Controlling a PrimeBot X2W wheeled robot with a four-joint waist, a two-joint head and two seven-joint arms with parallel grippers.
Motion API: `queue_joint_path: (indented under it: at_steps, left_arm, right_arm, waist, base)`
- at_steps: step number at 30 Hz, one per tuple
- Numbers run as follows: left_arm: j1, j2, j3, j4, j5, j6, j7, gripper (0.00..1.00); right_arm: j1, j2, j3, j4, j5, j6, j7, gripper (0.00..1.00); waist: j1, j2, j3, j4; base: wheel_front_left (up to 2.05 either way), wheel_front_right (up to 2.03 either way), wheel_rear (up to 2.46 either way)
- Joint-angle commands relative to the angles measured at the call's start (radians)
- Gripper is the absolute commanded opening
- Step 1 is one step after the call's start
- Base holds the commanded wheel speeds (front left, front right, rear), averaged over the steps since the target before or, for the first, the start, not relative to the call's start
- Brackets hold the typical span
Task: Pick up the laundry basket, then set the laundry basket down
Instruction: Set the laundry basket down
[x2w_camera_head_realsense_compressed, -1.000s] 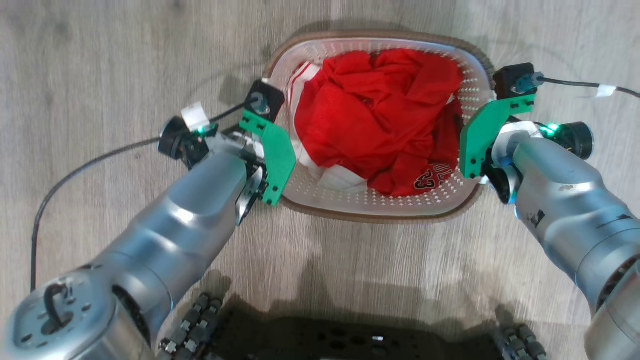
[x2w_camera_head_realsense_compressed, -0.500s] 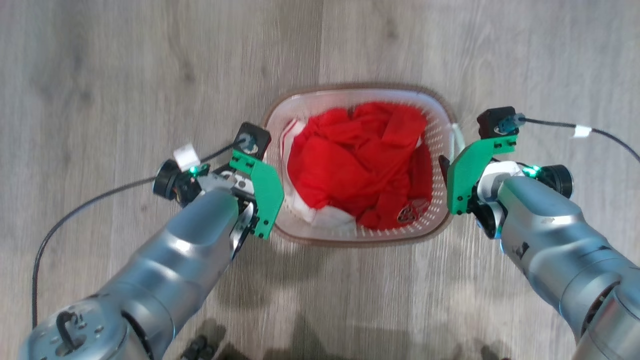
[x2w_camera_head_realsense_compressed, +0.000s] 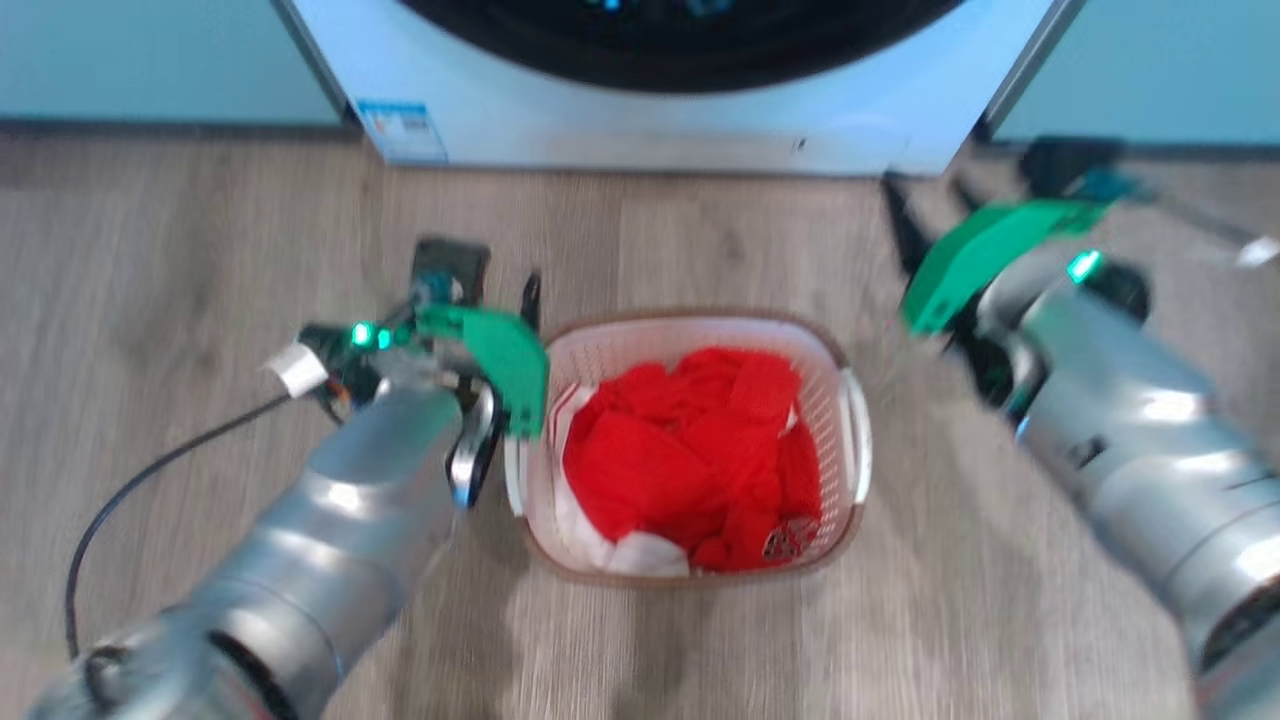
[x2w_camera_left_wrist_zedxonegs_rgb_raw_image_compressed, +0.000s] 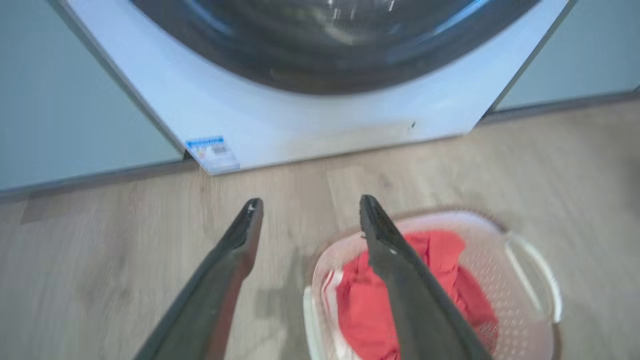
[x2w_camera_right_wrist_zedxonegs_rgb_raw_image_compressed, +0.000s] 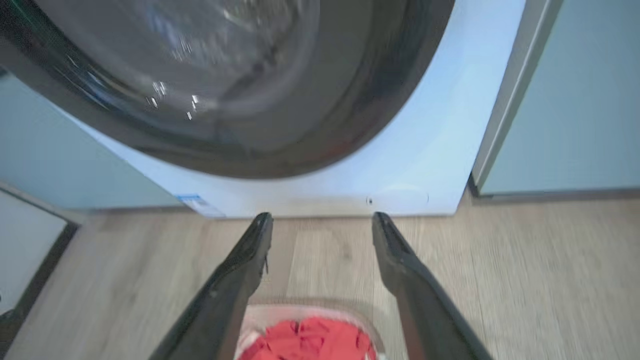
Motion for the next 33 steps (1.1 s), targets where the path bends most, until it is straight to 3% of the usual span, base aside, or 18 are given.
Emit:
queue_joint_path:
  at_steps: [1, 4, 7, 11, 15, 20, 31, 33]
  left_arm:
    - [-0.054, 0.037, 0.065, -0.071, 0.028, 0.022, -0.012, 1.0]
    - [-0.001, 0.099, 0.224, -0.279, 0.136, 0.077, -0.012, 1.0]
    - [0.118, 0.139, 0.375, -0.491, 0.264, 0.109, -0.012, 1.0]
    - [0.335, 0.146, 0.567, -0.787, 0.46, 0.102, -0.012, 1.0]
    - [0.482, 0.109, 0.679, -0.931, 0.559, 0.09, -0.012, 1.0]
    - [0.622, 0.066, 0.782, -1.059, 0.666, 0.063, -0.012, 1.0]
    - [0.794, 0.022, 0.876, -1.135, 0.794, 0.006, -0.013, 1.0]
    - [0.808, 0.019, 0.877, -1.13, 0.811, -0.01, -0.013, 1.0]
  right_arm:
    - [0.017, -0.02, -0.059, -0.056, -0.053, 0.007, -0.013, 1.0]
    - [0.102, -0.045, -0.269, -0.213, -0.207, 0.007, -0.013, 1.0]
    - [0.238, -0.026, -0.468, -0.385, -0.368, 0.007, -0.013, 1.0]
    - [0.463, 0.051, -0.668, -0.651, -0.593, 0.007, -0.013, 1.0]
    - [0.612, 0.092, -0.751, -0.816, -0.706, 0.007, -0.013, 1.0]
    - [0.736, 0.119, -0.768, -0.953, -0.79, 0.007, -0.013, 1.0]
    - [0.897, 0.139, -0.844, -1.028, -0.914, 0.007, -0.013, 1.0]
    - [0.92, 0.14, -0.855, -1.027, -0.856, 0.007, -0.013, 1.0]
  waist:
    - [0.0001, -0.0001, -0.064, -0.016]
    - [0.0001, -0.0001, -0.104, -0.024]
    - [0.0001, -0.0001, -0.138, -0.031]
    - [0.0001, -0.0001, -0.18, -0.038]
    - [0.0001, -0.0001, -0.202, -0.04]
    - [0.0001, -0.0001, -0.21, -0.044]
    - [0.0001, -0.0001, -0.213, -0.045]
    - [0.0001, -0.0001, -0.215, -0.047]
  base:
    - [0.0, 0.0, 0.0]
    - [0.0, 0.0, 0.0]
    - [0.0, 0.0, 0.0]
    - [0.0, 0.0, 0.0]
    - [0.0, 0.0, 0.0]
    - [0.0, 0.0, 0.0]
    - [0.0, 0.0, 0.0]
    - [0.0, 0.0, 0.0]
